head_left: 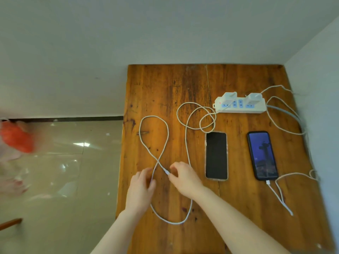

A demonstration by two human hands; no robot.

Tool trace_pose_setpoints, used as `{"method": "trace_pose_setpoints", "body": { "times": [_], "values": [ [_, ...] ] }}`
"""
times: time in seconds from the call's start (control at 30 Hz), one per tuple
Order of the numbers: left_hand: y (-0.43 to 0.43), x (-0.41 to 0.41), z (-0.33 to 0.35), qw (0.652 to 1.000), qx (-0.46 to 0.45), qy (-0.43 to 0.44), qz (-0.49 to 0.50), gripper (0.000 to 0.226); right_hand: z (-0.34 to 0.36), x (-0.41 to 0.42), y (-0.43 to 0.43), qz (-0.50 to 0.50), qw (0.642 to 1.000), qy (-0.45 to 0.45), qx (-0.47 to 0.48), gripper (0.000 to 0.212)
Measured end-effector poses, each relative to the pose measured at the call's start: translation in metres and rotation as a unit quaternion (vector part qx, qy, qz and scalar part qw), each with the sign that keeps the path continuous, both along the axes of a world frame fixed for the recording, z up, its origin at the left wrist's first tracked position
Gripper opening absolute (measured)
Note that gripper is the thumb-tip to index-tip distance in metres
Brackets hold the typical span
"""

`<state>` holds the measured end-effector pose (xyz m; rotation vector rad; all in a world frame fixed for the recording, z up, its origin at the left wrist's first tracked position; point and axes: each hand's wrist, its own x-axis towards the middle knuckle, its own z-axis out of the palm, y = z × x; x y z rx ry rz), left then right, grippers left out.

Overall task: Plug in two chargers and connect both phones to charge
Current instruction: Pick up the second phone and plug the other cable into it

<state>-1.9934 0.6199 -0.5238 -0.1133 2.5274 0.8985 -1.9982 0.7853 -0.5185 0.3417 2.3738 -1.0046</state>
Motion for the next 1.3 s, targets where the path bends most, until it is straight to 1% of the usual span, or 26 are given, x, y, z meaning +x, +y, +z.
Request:
{"method": "trace_pose_setpoints", "body": {
  "times": [0.13, 0.23, 0.27, 0.33, 0.37, 0.43, 0.47, 0.5, 0.53, 0.57, 0.6, 0.63, 0.67, 0.7, 0.73, 0.77, 0.8, 0.83, 0.87, 0.93, 0.97, 1.0, 1.1, 1.17, 1.23, 1.3],
  "values": [
    [-0.001, 0.001, -0.005, 0.999, -0.026, -0.009, -0.03, 0.047, -0.014, 0.003, -0.025, -0.033, 0.998, 0.015, 0.051, 0.023],
    [0.0, -0.005, -0.004, 0.993, -0.091, 0.038, -0.065, 0.064, -0.017, 0.001, -0.029, -0.043, 0.995, 0.017, 0.089, 0.016],
    [0.001, -0.008, -0.004, 0.987, -0.111, 0.064, -0.093, 0.068, -0.017, 0.001, -0.028, -0.045, 0.995, 0.012, 0.084, 0.014],
    [0.001, -0.015, -0.003, 0.972, -0.14, 0.099, -0.16, 0.07, -0.013, 0.001, -0.021, -0.071, 0.997, -0.003, 0.03, 0.012],
    [0.002, -0.019, -0.003, 0.965, -0.152, 0.104, -0.188, 0.066, -0.008, 0.002, -0.015, -0.09, 0.996, -0.009, -0.007, 0.01],
    [0.006, -0.026, -0.002, 0.952, -0.171, 0.111, -0.226, 0.044, 0.006, 0.007, 0.003, -0.146, 0.987, 0.001, -0.071, 0.011],
    [0.01, -0.028, 0.0, 0.948, -0.167, 0.126, -0.238, 0.03, 0.013, 0.011, 0.014, -0.19, 0.977, 0.014, -0.098, 0.012],
    [0.016, -0.028, 0.005, 0.947, -0.147, 0.143, -0.248, 0.022, 0.021, 0.017, 0.028, -0.244, 0.961, 0.025, -0.126, 0.012],
    [0.024, -0.026, 0.011, 0.945, -0.116, 0.16, -0.259, 0.023, 0.027, 0.023, 0.043, -0.31, 0.935, 0.031, -0.167, 0.009],
    [0.034, -0.023, 0.019, 0.947, -0.075, 0.164, -0.266, 0.027, 0.032, 0.03, 0.059, -0.385, 0.894, 0.029, -0.228, 0.006],
    [0.044, -0.018, 0.026, 0.952, -0.021, 0.143, -0.27, 0.031, 0.035, 0.038, 0.076, -0.457, 0.836, 0.024, -0.303, 0.006],
    [0.055, -0.012, 0.032, 0.959, 0.035, 0.096, -0.265, 0.035, 0.038, 0.046, 0.091, -0.518, 0.77, 0.021, -0.373, 0.009],
    [0.068, -0.004, 0.034, 0.964, 0.085, 0.033, -0.251, 0.038, 0.04, 0.054, 0.105, -0.562, 0.711, 0.022, -0.422, 0.013],
    [0.082, 0.003, 0.034, 0.966, 0.111, -0.021, -0.232, 0.038, 0.041, 0.062, 0.117, -0.588, 0.673, 0.023, -0.449, 0.017],
    [0.096, 0.009, 0.032, 0.968, 0.121, -0.045, -0.214, 0.036, 0.042, 0.069, 0.126, -0.601, 0.65, 0.024, -0.466, 0.018],
    [0.11, 0.013, 0.028, 0.973, 0.114, -0.039, -0.195, 0.028, 0.042, 0.075, 0.133, -0.607, 0.637, 0.023, -0.475, 0.019],
    [0.124, 0.015, 0.023, 0.979, 0.106, -0.031, -0.172, 0.023, 0.04, 0.08, 0.139, -0.611, 0.634, 0.017, -0.473, 0.019],
    [0.137, 0.015, 0.021, 0.985, 0.099, -0.028, -0.141, 0.026, 0.039, 0.085, 0.143, -0.615, 0.642, 0.006, -0.458, 0.019],
    [0.149, 0.013, 0.018, 0.989, 0.098, -0.038, -0.101, 0.032, 0.038, 0.089, 0.146, -0.615, 0.662, -0.009, -0.428, 0.018],
    [0.171, 0.006, 0.013, 0.994, 0.08, -0.065, -0.041, 0.041, 0.035, 0.094, 0.149, -0.601, 0.725, -0.037, -0.335, 0.018],
    [0.18, 0.002, 0.011, 0.995, 0.06, -0.071, -0.028, 0.048, 0.034, 0.095, 0.151, -0.591, 0.75, -0.044, -0.293, 0.018],
    [0.19, -0.001, 0.007, 0.996, 0.034, -0.074, -0.021, 0.058, 0.032, 0.097, 0.152, -0.583, 0.767, -0.046, -0.263, 0.018],
    [0.212, -0.004, 0.001, 0.993, -0.079, -0.074, -0.041, 0.094, 0.029, 0.1, 0.156, -0.561, 0.791, -0.042, -0.241, 0.019],
    [0.222, -0.005, -0.003, 0.987, -0.133, -0.072, -0.062, 0.11, 0.028, 0.104, 0.161, -0.547, 0.804, -0.044, -0.231, 0.02],
    [0.228, -0.009, -0.005, 0.988, -0.126, -0.088, -0.032, 0.116, 0.027, 0.107, 0.166, -0.534, 0.815, -0.048, -0.221, 0.019],
    [0.231, -0.013, -0.005, 0.989, -0.1, -0.106, 0.011, 0.115, 0.028, 0.112, 0.172, -0.527, 0.819, -0.054, -0.223, 0.019]
  ]
}}
